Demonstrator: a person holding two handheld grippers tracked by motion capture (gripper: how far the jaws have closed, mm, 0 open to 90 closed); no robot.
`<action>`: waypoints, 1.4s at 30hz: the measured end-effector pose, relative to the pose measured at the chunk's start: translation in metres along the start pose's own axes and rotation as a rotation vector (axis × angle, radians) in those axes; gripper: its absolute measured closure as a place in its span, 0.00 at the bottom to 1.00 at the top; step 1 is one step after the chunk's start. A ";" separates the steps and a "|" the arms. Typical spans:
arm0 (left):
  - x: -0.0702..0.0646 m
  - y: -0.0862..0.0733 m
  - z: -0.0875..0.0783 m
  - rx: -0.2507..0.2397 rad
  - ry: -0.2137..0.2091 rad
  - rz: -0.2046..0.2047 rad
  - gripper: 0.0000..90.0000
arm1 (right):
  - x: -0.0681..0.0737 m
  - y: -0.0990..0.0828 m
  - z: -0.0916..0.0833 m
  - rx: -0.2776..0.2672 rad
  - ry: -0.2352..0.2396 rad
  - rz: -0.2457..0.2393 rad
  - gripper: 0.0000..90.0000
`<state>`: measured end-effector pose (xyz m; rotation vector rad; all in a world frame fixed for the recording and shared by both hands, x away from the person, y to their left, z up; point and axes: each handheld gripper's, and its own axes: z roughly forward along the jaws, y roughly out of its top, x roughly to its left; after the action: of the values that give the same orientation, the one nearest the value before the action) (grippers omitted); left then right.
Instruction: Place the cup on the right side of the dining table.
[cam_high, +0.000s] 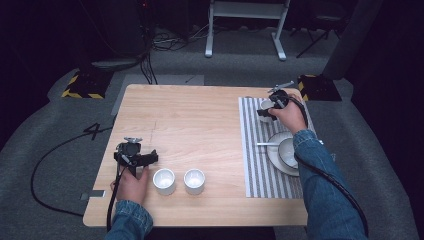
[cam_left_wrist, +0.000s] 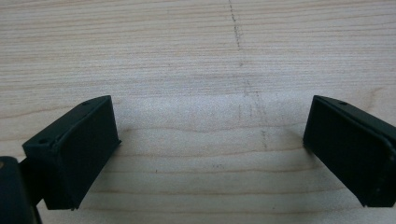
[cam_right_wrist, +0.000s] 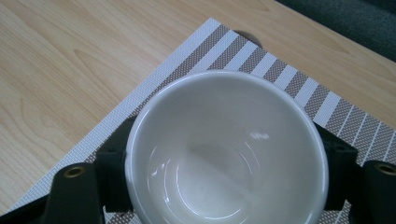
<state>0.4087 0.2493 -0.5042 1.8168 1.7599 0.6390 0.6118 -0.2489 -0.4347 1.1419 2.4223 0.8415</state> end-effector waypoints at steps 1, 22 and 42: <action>0.000 0.000 0.000 0.000 0.000 0.000 0.04 | 0.000 -0.001 0.002 0.008 -0.002 -0.004 0.30; 0.000 0.000 0.000 -0.001 0.000 0.000 0.04 | -0.004 -0.013 0.012 0.120 0.006 0.055 0.29; 0.000 0.000 0.000 0.000 0.001 -0.002 0.04 | -0.008 -0.018 -0.002 0.050 0.032 0.076 0.19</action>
<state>0.4084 0.2490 -0.5043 1.8151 1.7619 0.6398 0.6052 -0.2650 -0.4443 1.2554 2.4520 0.8325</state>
